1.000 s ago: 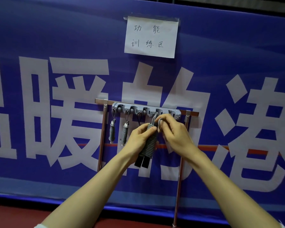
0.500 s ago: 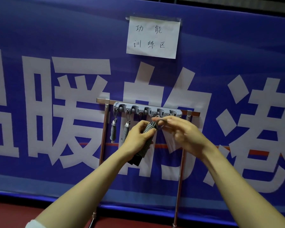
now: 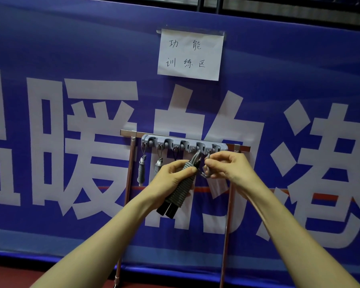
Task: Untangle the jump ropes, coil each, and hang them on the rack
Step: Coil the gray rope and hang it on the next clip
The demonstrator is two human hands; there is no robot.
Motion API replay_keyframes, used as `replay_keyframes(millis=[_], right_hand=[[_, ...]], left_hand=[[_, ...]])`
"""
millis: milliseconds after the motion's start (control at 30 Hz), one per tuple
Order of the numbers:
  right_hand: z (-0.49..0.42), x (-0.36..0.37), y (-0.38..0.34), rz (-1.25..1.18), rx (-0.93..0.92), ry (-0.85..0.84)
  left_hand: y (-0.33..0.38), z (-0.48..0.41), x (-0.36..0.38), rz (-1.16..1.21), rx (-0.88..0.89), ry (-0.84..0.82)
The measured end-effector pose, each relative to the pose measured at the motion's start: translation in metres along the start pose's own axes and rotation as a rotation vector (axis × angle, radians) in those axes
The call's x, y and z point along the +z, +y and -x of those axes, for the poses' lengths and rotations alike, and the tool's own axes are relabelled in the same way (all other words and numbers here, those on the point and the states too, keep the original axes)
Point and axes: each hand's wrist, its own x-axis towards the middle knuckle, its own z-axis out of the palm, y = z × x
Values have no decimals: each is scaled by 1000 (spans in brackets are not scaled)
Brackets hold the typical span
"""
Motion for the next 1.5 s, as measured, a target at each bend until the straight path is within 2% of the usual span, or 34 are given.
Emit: replay_keyframes(millis=[133, 300, 400, 467, 633, 800, 1000, 1233, 1333, 1433, 1500], right_hand=[[-1, 1, 3, 26, 87, -49], [-1, 5, 16, 268, -34, 84], [-1, 12, 26, 345, -119, 172], [1, 13, 30, 359, -121, 179], [6, 15, 32, 346, -177, 59], [3, 13, 28, 275, -265, 219], [1, 18, 33, 523, -440, 256], [3, 10, 31, 285, -157, 175], [2, 3, 23, 311, -90, -4], [-1, -4, 24, 86, 64, -271], [-2, -6, 22, 14, 131, -305]], left_hand=[[0, 0, 2, -31, 10, -1], [1, 0, 4, -46, 37, -31], [2, -3, 9, -3, 34, 17], [1, -5, 8, 42, 6, 59], [0, -7, 4, 154, -52, 89], [-2, -2, 5, 82, -46, 70], [-6, -2, 9, 3, -26, -7], [-3, 0, 4, -286, 17, -118], [-1, 0, 1, -381, 43, -140], [-2, -2, -3, -409, 44, -114], [-4, -4, -2, -457, 41, -101]])
